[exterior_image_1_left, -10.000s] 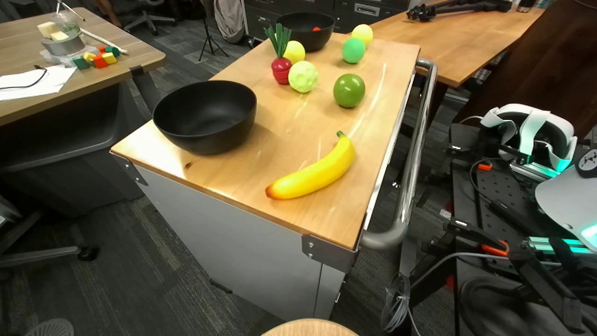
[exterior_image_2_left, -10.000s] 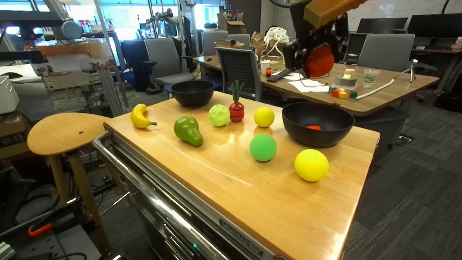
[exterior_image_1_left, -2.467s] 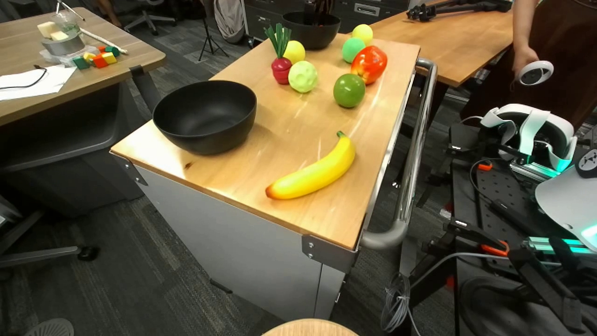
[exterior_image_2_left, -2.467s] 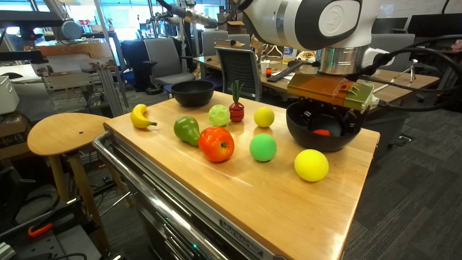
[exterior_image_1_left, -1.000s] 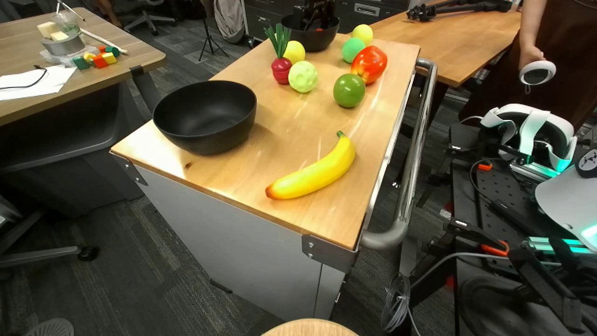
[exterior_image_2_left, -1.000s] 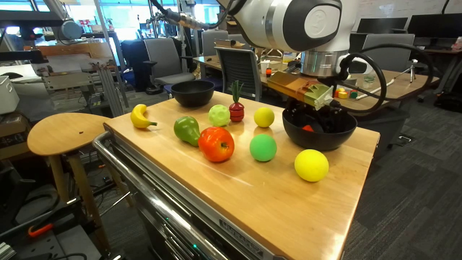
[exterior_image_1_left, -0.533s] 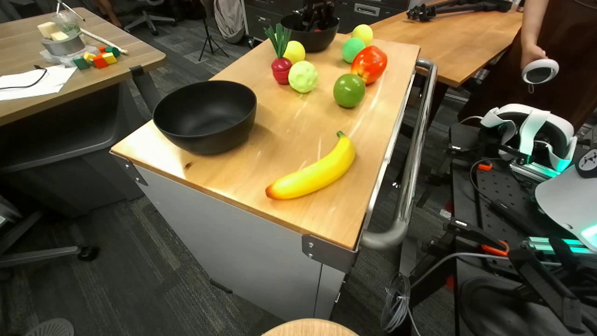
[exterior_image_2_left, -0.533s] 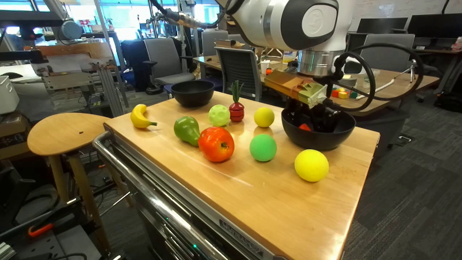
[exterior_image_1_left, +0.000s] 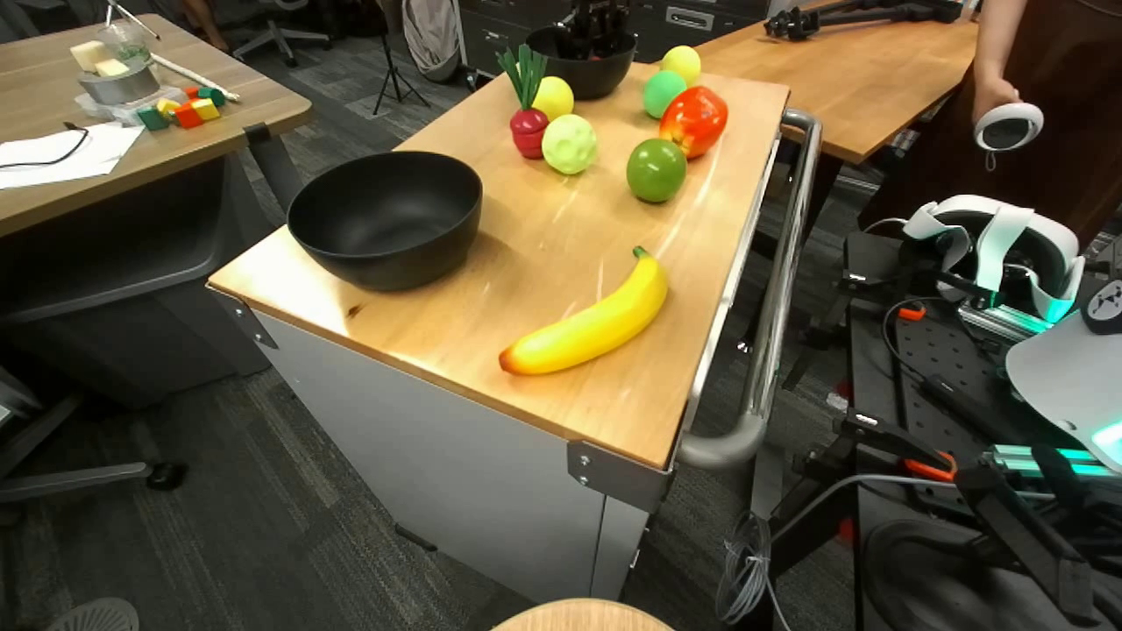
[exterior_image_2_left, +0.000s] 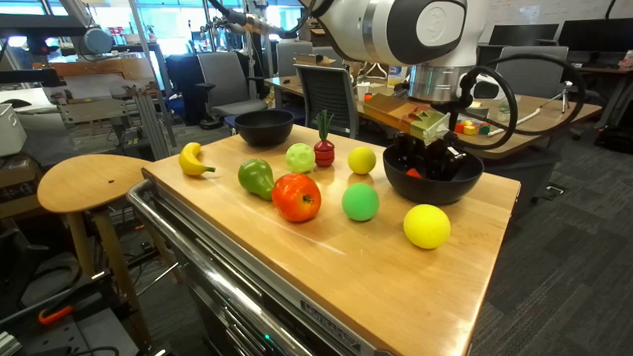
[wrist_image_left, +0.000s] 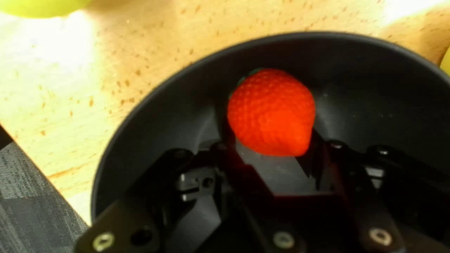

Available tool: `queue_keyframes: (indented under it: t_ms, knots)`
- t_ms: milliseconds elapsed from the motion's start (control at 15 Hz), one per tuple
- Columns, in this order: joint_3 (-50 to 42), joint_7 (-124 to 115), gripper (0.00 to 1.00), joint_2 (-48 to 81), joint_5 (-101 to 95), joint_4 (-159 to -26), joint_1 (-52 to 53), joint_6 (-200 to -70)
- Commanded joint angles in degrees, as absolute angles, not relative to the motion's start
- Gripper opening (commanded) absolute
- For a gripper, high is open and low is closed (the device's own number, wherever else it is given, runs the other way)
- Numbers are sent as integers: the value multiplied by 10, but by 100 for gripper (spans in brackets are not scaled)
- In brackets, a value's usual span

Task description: Take the fruits and vegetables out of the bowls and put them on the table

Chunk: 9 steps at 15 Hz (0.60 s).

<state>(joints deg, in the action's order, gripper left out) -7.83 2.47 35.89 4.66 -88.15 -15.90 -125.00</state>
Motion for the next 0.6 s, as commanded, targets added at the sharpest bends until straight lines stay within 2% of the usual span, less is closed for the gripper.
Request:
queue_keyframes:
  t_ms: [0, 67, 200, 400, 467, 533]
  knots:
    - [-83, 12, 24, 351, 37, -874, -150, -1228]
    - [-83, 11, 67, 350, 37, -874, -150, -1226]
    - [-84, 6, 72, 347, 36, -875, -148, -1209]
    - [-82, 5, 95, 339, 37, -884, -143, -1179]
    - [-81, 5, 100, 337, 37, -886, -142, -1169]
    - [-80, 7, 60, 336, 38, -885, -141, -1161]
